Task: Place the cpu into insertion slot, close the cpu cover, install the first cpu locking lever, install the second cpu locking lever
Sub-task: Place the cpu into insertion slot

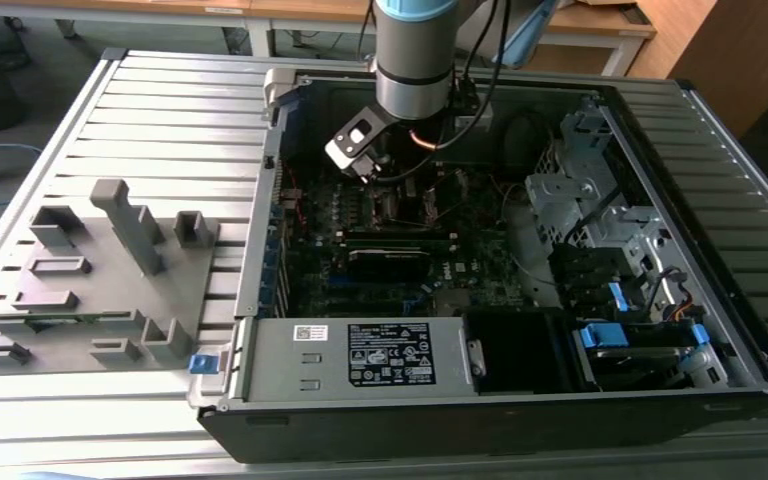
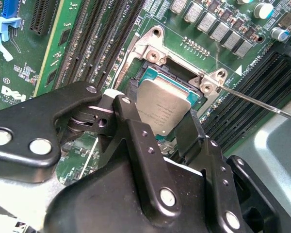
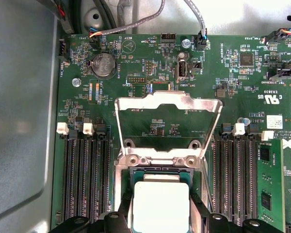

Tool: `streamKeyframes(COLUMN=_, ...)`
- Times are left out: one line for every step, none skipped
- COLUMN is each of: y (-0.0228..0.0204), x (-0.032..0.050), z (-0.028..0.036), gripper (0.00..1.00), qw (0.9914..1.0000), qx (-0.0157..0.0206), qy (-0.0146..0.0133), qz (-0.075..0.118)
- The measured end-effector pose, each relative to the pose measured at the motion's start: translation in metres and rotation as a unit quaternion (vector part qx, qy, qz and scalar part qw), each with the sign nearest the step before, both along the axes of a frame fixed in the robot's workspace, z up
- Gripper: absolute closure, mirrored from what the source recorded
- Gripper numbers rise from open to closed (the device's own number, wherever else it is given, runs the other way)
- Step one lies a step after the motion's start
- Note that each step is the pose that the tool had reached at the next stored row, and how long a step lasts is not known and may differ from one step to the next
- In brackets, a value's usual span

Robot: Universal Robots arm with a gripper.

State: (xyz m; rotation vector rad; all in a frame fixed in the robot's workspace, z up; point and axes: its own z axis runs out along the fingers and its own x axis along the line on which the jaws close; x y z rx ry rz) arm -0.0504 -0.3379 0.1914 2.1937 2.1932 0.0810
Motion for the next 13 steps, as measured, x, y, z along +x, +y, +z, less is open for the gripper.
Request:
streamKeyframes(y=0.0000, x=0.0000, z=-0.0003, gripper=0.45, qw=1.00000, qx=-0.0002, qy=0.0001, qz=0.000)
streamKeyframes(y=-0.0001, x=-0.0001, z=-0.0006, gripper=0.45, qw=1.00000, qx=-0.0003, qy=0.0002, qz=0.000)
streamKeyframes(y=-0.0002, x=-0.0001, z=-0.0009, gripper=0.45, qw=1.00000, qx=-0.0003, qy=0.0002, qz=0.000)
streamKeyframes(y=-0.0002, x=-0.0001, z=-0.0010, gripper=0.45, qw=1.00000, qx=-0.0002, qy=0.0002, qz=0.000)
streamKeyframes(y=-0.0001, x=-0.0001, z=-0.0011, gripper=0.45, qw=1.00000, qx=-0.0002, qy=0.0001, qz=0.000)
streamKeyframes(y=0.0000, x=0.0000, z=-0.0012, gripper=0.45, qw=1.00000, qx=-0.0001, qy=0.0000, qz=0.000)
streamKeyframes(y=0.0000, x=0.0000, z=-0.0013, gripper=0.45, qw=1.00000, qx=0.0000, qy=0.0000, qz=0.000)
streamKeyframes(y=0.0000, x=0.0000, z=-0.0013, gripper=0.45, qw=1.00000, qx=0.0000, qy=0.0000, qz=0.000)
streamKeyframes(y=0.0000, x=0.0000, z=-0.0013, gripper=0.45, qw=1.00000, qx=0.0000, qy=0.0000, qz=0.000)
streamKeyframes(y=0.0000, x=0.0000, z=-0.0013, gripper=0.45, qw=1.00000, qx=0.0000, qy=0.0000, qz=0.000)
streamKeyframes(y=0.0000, x=0.0000, z=-0.0013, gripper=0.45, qw=1.00000, qx=0.0000, qy=0.0000, qz=0.000)
streamKeyframes(y=0.0001, x=0.0000, z=-0.0014, gripper=0.45, qw=1.00000, qx=0.0003, qy=-0.0001, qz=0.000)
streamKeyframes(y=0.0002, x=0.0001, z=-0.0017, gripper=0.44, qw=1.00000, qx=0.0008, qy=-0.0003, qz=0.000)
